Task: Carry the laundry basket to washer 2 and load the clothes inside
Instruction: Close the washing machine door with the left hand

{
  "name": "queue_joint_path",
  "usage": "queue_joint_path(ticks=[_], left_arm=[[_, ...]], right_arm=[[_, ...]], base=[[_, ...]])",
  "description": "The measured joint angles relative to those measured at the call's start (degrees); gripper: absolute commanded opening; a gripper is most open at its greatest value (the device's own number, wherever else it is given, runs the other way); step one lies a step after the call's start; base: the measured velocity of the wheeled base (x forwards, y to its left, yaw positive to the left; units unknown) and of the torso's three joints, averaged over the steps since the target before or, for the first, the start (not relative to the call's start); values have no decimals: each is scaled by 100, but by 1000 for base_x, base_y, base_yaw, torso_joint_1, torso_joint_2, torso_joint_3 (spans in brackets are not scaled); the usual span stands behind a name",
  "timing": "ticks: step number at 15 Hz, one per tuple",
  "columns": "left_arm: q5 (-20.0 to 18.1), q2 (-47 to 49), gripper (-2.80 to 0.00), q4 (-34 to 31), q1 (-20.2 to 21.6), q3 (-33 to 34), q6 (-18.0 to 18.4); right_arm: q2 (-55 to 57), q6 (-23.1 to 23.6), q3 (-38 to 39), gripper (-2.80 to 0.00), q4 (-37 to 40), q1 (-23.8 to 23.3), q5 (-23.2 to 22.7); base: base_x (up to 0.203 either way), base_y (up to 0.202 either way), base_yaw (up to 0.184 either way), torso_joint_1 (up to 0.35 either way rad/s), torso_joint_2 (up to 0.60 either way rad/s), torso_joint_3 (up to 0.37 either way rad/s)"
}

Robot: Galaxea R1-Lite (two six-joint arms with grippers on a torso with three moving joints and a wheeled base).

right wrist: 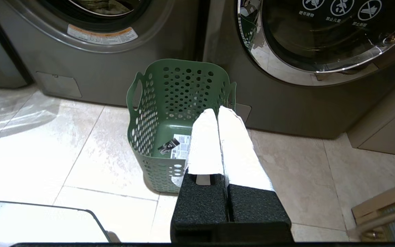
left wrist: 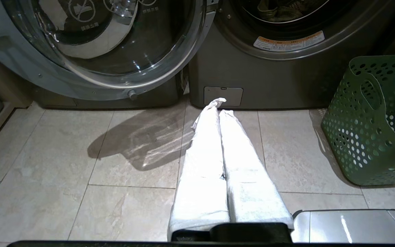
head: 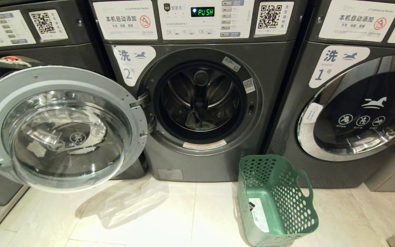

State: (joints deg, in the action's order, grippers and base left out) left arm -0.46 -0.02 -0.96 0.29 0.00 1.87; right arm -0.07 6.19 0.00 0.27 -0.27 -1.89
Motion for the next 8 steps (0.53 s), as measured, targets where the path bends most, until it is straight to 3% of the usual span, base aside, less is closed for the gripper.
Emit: queue_joint_path(ticks=[3,6,8], left_arm=[[1,0,-280,-1,1,0,4],[-48,0,-280,2,1,0,362],[-22,2,-280,116,1,-130,419]], right_arm=[[0,15,0,-280,0,0,5],[0,-1,0,-280,-5,0,11],[0,-35,0,-280,-9,0,11]], base=[[0,0,0,0,0,0],[0,0,0,0,0,0],[0,0,0,0,0,0]])
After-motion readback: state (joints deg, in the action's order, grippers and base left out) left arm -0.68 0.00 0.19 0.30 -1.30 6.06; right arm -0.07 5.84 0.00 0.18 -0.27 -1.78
